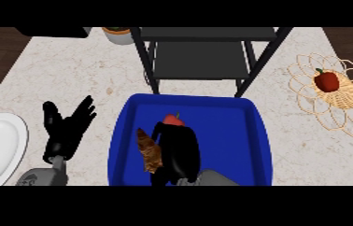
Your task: Pick the croissant from the tray and place it in the tiered shelf
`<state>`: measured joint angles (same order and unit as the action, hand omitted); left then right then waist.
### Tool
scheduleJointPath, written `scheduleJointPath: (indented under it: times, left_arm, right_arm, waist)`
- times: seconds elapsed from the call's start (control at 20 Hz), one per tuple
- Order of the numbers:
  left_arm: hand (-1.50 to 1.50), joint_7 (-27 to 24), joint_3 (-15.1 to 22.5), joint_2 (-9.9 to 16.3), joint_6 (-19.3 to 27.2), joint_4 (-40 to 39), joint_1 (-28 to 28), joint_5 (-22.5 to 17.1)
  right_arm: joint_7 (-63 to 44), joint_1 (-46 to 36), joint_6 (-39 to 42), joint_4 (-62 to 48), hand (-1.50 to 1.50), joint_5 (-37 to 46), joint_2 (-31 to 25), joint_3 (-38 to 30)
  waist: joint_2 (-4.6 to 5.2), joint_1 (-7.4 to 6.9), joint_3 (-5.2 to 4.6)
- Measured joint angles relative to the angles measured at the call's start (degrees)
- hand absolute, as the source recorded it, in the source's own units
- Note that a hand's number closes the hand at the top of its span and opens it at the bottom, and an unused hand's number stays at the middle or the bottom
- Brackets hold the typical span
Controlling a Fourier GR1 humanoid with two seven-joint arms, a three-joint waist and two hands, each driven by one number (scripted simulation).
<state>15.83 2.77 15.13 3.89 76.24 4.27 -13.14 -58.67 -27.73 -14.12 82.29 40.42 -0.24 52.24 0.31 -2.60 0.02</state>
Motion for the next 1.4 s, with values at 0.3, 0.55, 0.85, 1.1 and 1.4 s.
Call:
scheduleJointPath:
  times: [0.3,0.55,0.85,1.1,1.4]
  left_arm:
    - [0.0,0.6,-0.6,0.0,0.2,0.7,-0.4,0.0]
    - [0.0,0.7,-0.7,-0.2,0.5,1.1,-1.5,0.2]
    - [0.0,0.6,-1.3,-0.3,0.7,0.5,-1.2,0.3]
    - [0.0,0.4,-1.7,-0.2,0.2,0.9,-1.8,0.1]
    - [0.0,-0.4,-2.0,-0.2,-0.3,0.3,-1.7,0.4]
  right_arm:
    - [-2.8,-13.0,-0.3,7.5,1.5,-0.1,-0.2,2.1]
    - [-7.5,-21.5,2.2,13.8,1.5,2.6,-0.5,-2.3]
    - [-10.1,-30.7,6.4,15.7,1.5,2.7,-0.6,-11.5]
    - [-9.5,-37.5,10.5,13.1,1.5,1.2,-0.8,-22.0]
    - [-7.7,-44.3,13.7,7.0,1.5,0.5,-1.7,-32.4]
  waist:
    - [-0.54,0.82,-0.06]
    - [-0.92,1.83,-0.09]
    - [-0.91,2.49,-0.11]
    - [-0.81,2.59,-0.1]
    - [-0.61,2.47,-0.05]
